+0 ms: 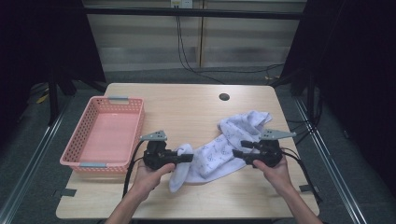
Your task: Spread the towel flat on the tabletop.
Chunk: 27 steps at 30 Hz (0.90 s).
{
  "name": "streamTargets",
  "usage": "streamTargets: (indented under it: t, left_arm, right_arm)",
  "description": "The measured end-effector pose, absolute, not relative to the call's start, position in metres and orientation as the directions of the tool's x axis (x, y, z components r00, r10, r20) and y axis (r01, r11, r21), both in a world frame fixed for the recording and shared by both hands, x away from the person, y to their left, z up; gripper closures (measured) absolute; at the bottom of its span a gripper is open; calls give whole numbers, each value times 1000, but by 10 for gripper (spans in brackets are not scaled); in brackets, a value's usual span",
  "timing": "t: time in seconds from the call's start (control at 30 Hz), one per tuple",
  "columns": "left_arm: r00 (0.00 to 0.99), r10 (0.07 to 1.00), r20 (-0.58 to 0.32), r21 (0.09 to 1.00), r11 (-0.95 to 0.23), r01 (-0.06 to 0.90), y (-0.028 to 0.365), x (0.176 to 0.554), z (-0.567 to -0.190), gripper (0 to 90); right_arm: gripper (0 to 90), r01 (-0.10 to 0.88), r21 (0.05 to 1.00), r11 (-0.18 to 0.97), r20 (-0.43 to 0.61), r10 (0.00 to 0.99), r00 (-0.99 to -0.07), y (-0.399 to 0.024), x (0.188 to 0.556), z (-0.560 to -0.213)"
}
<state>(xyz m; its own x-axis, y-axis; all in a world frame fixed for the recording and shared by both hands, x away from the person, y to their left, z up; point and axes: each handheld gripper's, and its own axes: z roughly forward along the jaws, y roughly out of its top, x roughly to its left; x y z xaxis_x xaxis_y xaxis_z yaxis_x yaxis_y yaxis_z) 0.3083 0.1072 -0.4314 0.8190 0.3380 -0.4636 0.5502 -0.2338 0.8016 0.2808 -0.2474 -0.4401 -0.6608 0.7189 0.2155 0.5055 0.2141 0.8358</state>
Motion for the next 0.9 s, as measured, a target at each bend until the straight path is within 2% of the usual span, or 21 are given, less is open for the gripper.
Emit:
streamTargets:
  t: [0.23, 0.33, 0.57, 0.8, 0.83, 0.9]
  left_arm:
    - [806, 337, -487, 795, -211, 569, 83, 329, -430, 854]
    - [806, 330, -491, 795, -208, 569, 74, 332, -425, 854]
    - [821, 288, -493, 807, -203, 555, 58, 328, -419, 850]
    - [816, 255, -518, 797, -202, 569, 37, 323, -426, 842]
    - [818, 246, -520, 796, -207, 568, 33, 323, -427, 837]
    - [818, 240, -523, 793, -215, 570, 27, 321, -429, 828]
  right_arm:
    - [438, 508, 822, 258, 269, 609, -746, -213, 270, -453]
    - [437, 471, 828, 304, 223, 593, -774, -200, 262, -452]
    - [471, 441, 844, 306, 248, 506, -826, -175, 246, -459]
    - [442, 455, 843, 287, 271, 503, -820, -170, 253, -466]
    - [448, 458, 845, 274, 282, 500, -819, -169, 254, -466]
    - [550, 455, 851, 264, 273, 517, -811, -170, 255, -466]
